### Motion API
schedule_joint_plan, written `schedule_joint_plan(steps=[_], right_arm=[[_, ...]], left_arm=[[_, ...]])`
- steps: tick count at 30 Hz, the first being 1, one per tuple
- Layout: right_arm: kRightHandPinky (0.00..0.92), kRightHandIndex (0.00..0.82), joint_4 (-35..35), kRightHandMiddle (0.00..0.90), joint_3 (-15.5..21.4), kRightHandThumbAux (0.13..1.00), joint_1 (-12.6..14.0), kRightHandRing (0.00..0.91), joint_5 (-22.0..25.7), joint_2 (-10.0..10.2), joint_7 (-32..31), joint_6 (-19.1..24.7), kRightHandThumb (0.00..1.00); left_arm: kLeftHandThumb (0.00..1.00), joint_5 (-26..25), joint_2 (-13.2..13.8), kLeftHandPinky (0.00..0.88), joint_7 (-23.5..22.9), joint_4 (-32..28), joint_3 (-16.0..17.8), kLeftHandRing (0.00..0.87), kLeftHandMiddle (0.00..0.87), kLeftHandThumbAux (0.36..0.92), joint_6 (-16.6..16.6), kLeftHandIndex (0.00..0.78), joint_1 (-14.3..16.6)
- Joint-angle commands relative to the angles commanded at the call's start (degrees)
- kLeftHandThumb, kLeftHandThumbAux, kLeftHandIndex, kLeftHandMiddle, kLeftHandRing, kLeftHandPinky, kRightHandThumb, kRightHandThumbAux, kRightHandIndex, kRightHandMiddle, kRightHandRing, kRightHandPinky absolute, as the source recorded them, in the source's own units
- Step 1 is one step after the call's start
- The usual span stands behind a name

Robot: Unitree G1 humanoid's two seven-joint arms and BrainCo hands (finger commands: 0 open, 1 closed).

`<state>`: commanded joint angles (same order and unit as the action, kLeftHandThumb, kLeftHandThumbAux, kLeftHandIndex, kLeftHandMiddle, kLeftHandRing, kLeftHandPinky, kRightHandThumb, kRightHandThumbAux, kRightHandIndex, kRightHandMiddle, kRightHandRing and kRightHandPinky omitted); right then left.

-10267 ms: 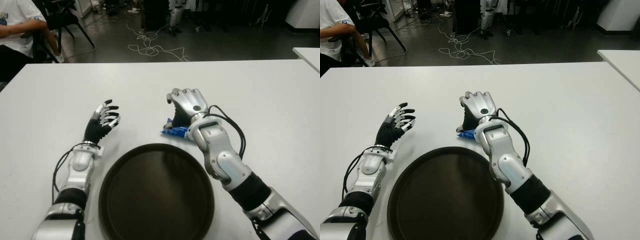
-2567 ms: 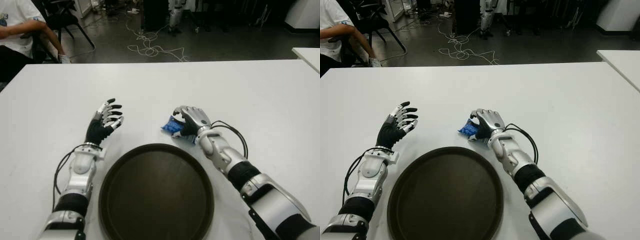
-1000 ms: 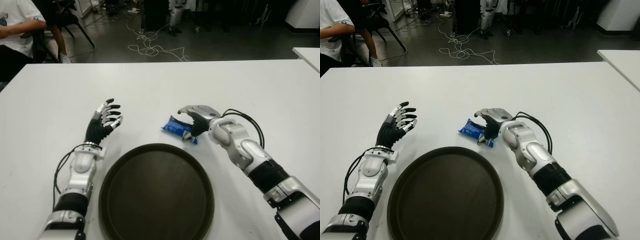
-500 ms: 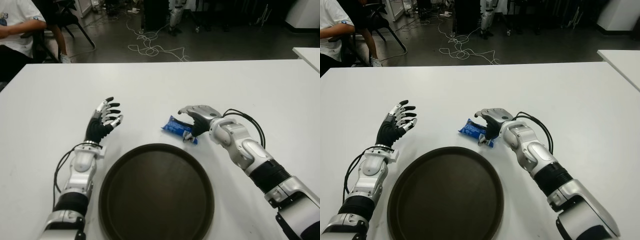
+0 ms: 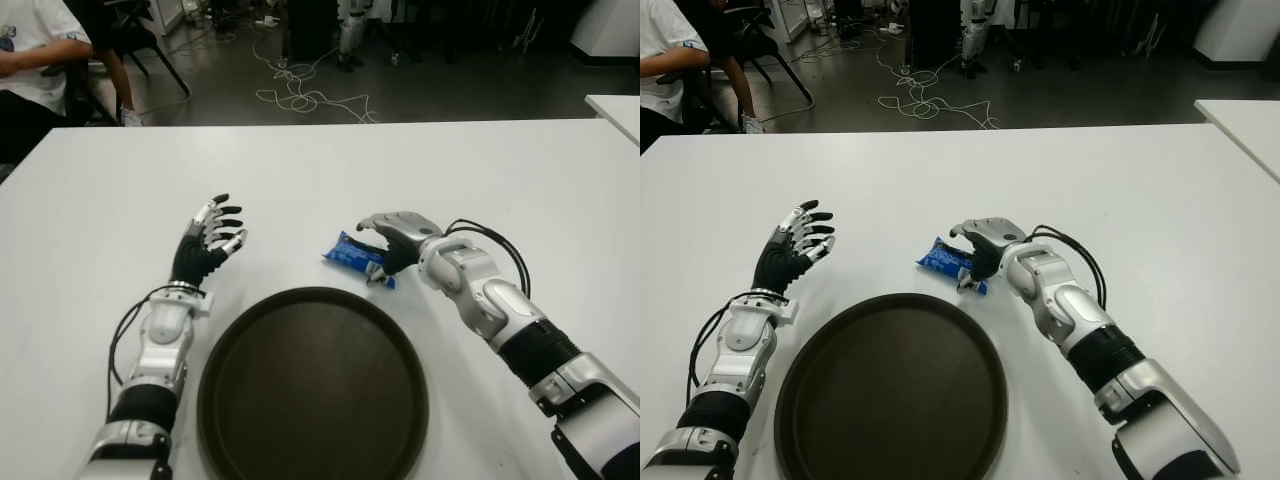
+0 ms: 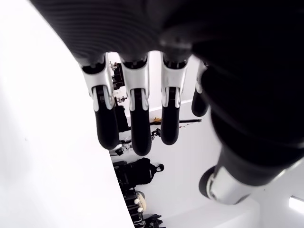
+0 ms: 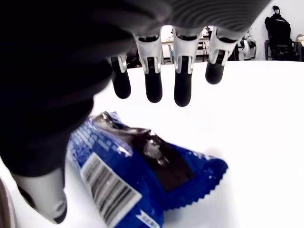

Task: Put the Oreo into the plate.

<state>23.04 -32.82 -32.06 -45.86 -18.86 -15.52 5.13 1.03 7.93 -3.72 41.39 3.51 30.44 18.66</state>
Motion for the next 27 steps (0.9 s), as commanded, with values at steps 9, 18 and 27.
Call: schedule_joint_plan(steps=[9,18,27], right_arm=[[0.122,0.17,2.6,0.175,-1.4,0.732,-0.4,0.162,-0.3,1.6,1.0,0.9,0.0],[0.109,0.176,11.0,0.174,-3.5,0.748,-1.3,0.158,-0.6,5.6,6.6,-0.7,0.0],[0.181,0.219,13.4,0.213,-4.5,0.767,-1.6,0.211,-1.1,6.7,9.8,-0.5,0.0]], left_arm=[[0.43,-0.7,-0.3,0.319,-0.4,-0.5,0.3,0.287,0.262,0.757,0.1,0.139,-0.2],[0.438,0.8,-0.4,0.319,0.9,-2.1,-0.1,0.287,0.259,0.768,-1.3,0.137,-1.0],[0.458,0.5,-0.4,0.321,0.4,-3.5,-0.1,0.289,0.264,0.767,-1.8,0.14,-1.5]])
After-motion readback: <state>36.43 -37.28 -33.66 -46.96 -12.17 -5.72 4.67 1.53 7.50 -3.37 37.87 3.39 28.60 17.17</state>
